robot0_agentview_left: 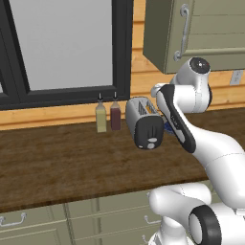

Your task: Start the toaster. Once the lever pops up, take the bread to the plate on the dining counter.

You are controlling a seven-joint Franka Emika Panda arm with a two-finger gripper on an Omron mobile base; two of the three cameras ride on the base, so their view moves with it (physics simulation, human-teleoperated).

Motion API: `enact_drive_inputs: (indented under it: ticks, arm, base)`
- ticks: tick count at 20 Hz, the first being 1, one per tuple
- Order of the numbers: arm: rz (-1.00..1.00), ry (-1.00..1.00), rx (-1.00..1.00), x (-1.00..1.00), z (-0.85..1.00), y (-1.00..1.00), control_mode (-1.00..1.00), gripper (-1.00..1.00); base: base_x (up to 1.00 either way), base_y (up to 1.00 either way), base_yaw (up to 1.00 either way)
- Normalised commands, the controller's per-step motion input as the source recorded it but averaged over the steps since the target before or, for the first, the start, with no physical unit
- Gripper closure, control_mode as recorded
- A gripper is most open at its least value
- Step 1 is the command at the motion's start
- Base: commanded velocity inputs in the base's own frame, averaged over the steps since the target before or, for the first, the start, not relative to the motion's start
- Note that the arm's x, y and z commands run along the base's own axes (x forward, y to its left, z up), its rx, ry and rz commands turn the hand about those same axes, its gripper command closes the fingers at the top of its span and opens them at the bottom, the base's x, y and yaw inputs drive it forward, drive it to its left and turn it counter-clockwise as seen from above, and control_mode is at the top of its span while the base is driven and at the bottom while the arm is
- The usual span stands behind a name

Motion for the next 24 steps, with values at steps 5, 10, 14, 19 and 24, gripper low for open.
enact_drive_inputs:
  ticks: [5,10,14,19,24]
  arm:
    - [0.00,0.00,0.00,0.00,0.00,0.00,-1.00,-1.00]
    - [0.00,0.00,0.00,0.00,0.00,0.00,-1.00,-1.00]
    - [0.00,0.00,0.00,0.00,0.00,0.00,-1.00,-1.00]
    - [0.00,0.00,0.00,0.00,0.00,0.00,-1.00,-1.00]
    - [0.00,0.00,0.00,0.00,0.00,0.00,-1.00,-1.00]
  base:
    - [0.00,0.00,0.00]
    - [0.00,0.00,0.00]
    - [0.00,0.00,0.00]
    - [0.00,0.00,0.00]
    - [0.00,0.00,0.00]
